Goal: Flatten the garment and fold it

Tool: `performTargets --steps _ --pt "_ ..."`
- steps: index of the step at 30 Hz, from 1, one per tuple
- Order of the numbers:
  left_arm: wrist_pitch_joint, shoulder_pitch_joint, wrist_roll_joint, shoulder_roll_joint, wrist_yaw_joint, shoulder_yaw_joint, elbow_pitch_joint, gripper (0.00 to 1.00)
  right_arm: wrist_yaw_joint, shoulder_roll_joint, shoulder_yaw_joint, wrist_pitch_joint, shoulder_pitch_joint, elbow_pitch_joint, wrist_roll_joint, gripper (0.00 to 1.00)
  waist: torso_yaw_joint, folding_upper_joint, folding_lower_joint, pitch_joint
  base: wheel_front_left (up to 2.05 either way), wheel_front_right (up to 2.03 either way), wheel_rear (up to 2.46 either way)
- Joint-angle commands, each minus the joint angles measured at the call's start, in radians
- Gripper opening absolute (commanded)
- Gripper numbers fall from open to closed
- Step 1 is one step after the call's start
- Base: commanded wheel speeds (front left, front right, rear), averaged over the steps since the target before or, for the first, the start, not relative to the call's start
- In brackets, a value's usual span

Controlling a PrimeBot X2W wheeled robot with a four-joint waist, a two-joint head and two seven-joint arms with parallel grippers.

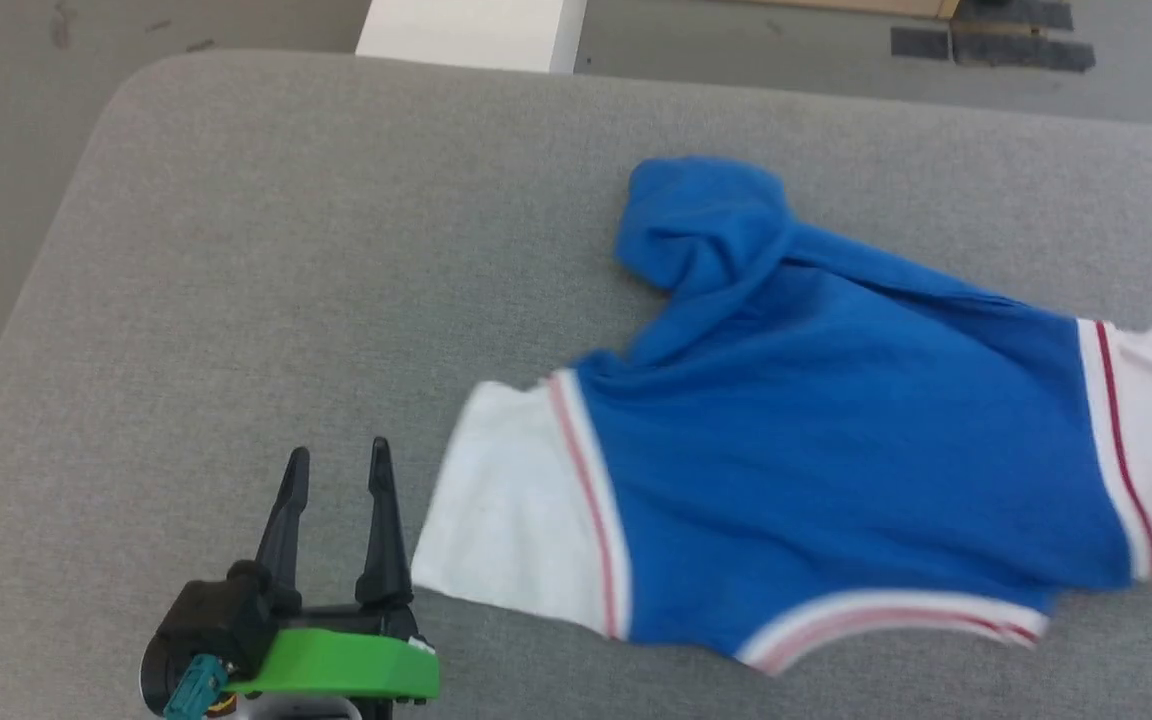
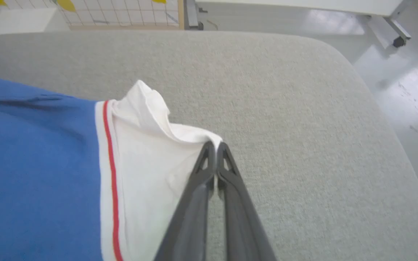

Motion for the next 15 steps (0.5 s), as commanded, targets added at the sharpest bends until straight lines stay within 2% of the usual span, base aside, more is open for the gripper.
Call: performTargets --steps 1,5,9,15 --pt "-0.004 -0.022 0.004 -0.003 -0.006 -0.001 0.004 1.00 -0.001 0.001 -0.023 -0.030 -0.033 0.051 -0.015 1.00 0.000 0.0000 0.0000 0.019 0.00 0.00 0.00" --pt "-0.004 -0.037 0.009 -0.003 -0.013 -0.008 0.015 1.00 -0.001 0.006 -0.049 -0.120 -0.073 0.187 -0.049 1.00 0.004 0.0000 0.0000 0.028 0.00 0.00 0.00" --pt "-0.004 -0.043 0.014 -0.003 -0.013 -0.007 0.023 1.00 -0.001 0.017 -0.017 -0.196 -0.106 0.234 -0.044 1.00 -0.001 0.0000 0.0000 0.024 0.00 0.00 0.00" --pt "-0.004 -0.041 0.028 -0.003 -0.015 -0.008 0.014 1.00 -0.001 0.047 0.075 -0.375 -0.082 0.072 0.012 1.00 -0.015 0.0000 0.0000 0.001 0.00 0.00 0.00"
